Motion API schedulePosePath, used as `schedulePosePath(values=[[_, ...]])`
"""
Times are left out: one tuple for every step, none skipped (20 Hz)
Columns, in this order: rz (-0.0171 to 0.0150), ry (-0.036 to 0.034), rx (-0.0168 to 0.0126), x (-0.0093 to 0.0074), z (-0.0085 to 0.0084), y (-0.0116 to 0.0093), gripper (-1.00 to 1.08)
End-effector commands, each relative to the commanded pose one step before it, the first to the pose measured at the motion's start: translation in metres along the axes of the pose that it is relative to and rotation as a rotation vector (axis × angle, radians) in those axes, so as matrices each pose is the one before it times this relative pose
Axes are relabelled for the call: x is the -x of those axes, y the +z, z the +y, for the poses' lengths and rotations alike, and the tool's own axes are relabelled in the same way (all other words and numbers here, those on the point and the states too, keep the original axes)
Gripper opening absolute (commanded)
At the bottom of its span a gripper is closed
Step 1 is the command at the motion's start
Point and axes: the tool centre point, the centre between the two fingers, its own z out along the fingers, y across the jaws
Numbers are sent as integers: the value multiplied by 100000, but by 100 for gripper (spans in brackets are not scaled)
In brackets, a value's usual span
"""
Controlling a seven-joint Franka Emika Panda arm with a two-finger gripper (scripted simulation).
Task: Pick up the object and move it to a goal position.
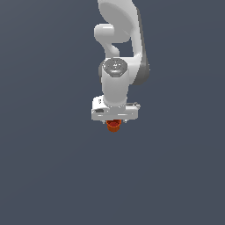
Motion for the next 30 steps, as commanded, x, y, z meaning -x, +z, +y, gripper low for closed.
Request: schedulePosePath(values=[[0,0,0,0,1,0,28],[31,129,38,-11,74,-19,28],[87,379,104,-33,217,-52,28],[145,627,169,-54,357,-86,28],[206,877,228,-75,491,-119,28],[196,811,197,-68,441,-109,28],[142,564,121,-47,293,-74,28],[82,302,48,-25,142,-38,28],[0,0,0,-1,-17,5,28],[-80,-255,-15,20,-80,26,28],[-162,-350,115,15,-13,34,28],[-273,-564,214,20,0,54,28],[-386,-813,286,31,-17,78,28],[-499,-1056,358,41,-33,102,28],[-607,-1280,432,49,-42,123,28],[-716,-1495,511,55,-43,143,28],[-825,-1707,586,62,-46,162,28],[-945,-1942,663,69,-54,184,28],[-1066,-2169,742,75,-58,204,28],[-1194,-2401,821,80,-62,225,28],[-1325,-2632,899,85,-66,245,28],[-1459,-2860,976,89,-69,264,28],[-1598,-3085,1051,92,-71,282,28],[-1741,-3306,1124,95,-72,299,28],[-1888,-3521,1194,96,-71,314,28],[-2040,-3732,1262,97,-70,329,28],[-2197,-3936,1326,97,-67,341,28],[-2354,-4126,1383,96,-63,352,28],[-2343,-4014,1337,88,-54,336,28],[-2239,-3752,1242,77,-44,309,28]])
